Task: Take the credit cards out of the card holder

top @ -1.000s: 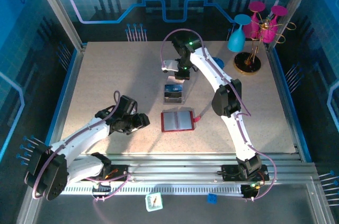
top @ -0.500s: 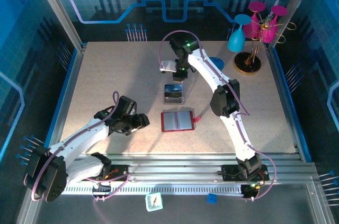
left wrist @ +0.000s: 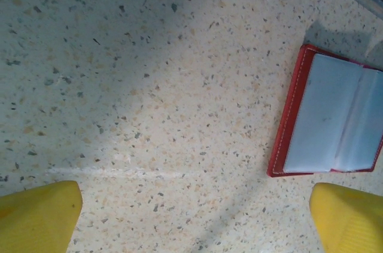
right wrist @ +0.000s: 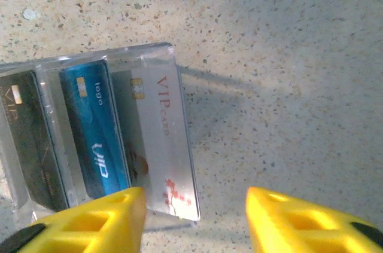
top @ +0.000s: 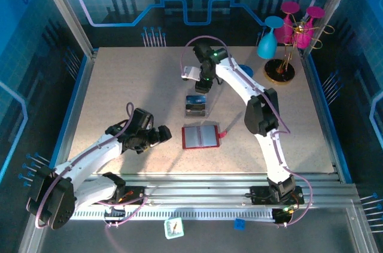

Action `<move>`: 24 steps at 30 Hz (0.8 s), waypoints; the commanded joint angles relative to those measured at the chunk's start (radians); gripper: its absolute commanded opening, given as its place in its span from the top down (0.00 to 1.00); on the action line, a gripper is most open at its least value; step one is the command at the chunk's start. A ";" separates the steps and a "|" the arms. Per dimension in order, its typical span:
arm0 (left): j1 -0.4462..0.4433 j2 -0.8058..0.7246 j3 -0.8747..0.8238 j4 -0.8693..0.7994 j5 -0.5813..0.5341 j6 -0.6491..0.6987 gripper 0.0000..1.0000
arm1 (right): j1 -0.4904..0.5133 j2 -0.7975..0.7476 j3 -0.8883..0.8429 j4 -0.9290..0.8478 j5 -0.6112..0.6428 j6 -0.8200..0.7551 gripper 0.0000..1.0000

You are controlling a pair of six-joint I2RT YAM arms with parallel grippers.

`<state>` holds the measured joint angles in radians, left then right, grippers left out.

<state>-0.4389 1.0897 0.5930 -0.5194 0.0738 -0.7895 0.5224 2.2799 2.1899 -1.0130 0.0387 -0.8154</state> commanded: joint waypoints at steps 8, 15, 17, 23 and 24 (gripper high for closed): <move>0.027 0.090 0.081 0.027 -0.179 0.139 0.01 | -0.037 -0.399 -0.528 0.365 0.094 0.182 0.00; 0.032 0.126 0.120 0.116 -0.441 0.287 0.01 | -0.160 -0.639 -0.937 0.649 0.124 0.355 0.00; 0.033 0.136 0.124 0.147 -0.548 0.325 0.01 | -0.209 -0.690 -1.057 0.749 0.122 0.410 0.00; 0.060 0.167 0.108 0.331 -0.755 0.504 0.00 | -0.335 -0.770 -1.368 1.058 0.117 0.538 0.00; 0.072 0.180 0.113 0.354 -0.758 0.542 0.01 | -0.353 -0.772 -1.405 1.112 0.120 0.575 0.00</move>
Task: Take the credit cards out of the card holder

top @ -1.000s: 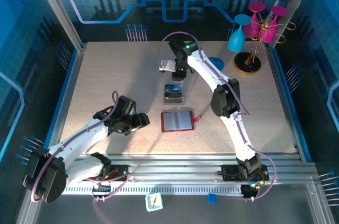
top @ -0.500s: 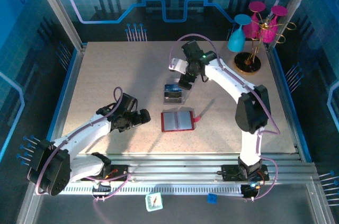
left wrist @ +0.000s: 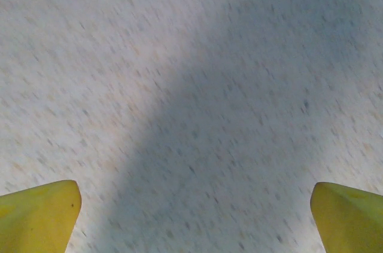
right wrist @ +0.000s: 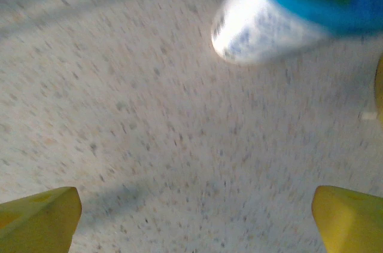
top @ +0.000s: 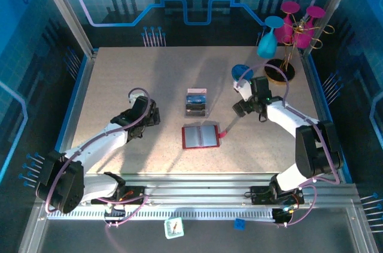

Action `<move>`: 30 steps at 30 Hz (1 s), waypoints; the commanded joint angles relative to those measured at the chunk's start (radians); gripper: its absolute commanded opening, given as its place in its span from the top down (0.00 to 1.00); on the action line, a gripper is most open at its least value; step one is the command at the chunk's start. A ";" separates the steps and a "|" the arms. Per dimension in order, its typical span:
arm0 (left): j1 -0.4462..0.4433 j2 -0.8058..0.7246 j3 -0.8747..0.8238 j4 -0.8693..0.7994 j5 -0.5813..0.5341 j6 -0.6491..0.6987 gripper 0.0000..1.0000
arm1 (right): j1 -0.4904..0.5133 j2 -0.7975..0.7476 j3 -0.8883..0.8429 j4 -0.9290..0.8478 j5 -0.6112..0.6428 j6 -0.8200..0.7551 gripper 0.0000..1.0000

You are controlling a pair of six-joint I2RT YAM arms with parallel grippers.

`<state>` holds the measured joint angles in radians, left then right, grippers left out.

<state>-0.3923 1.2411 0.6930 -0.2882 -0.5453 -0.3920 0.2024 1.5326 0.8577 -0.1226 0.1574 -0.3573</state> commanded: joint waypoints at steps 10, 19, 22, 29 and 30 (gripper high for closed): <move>0.142 0.182 -0.193 0.811 -0.061 0.423 0.00 | -0.071 -0.071 -0.305 0.638 0.049 0.272 0.00; 0.305 0.268 -0.328 1.225 0.266 0.425 0.01 | -0.112 0.019 -0.502 1.115 0.023 0.352 0.00; 0.363 0.314 -0.327 1.253 0.388 0.392 0.01 | -0.120 0.013 -0.469 1.041 -0.010 0.352 0.00; 0.369 0.312 -0.314 1.218 0.398 0.389 0.01 | -0.110 0.009 -0.471 1.040 -0.018 0.336 0.00; 0.370 0.313 -0.315 1.225 0.397 0.391 0.01 | -0.112 0.008 -0.471 1.035 -0.022 0.338 0.00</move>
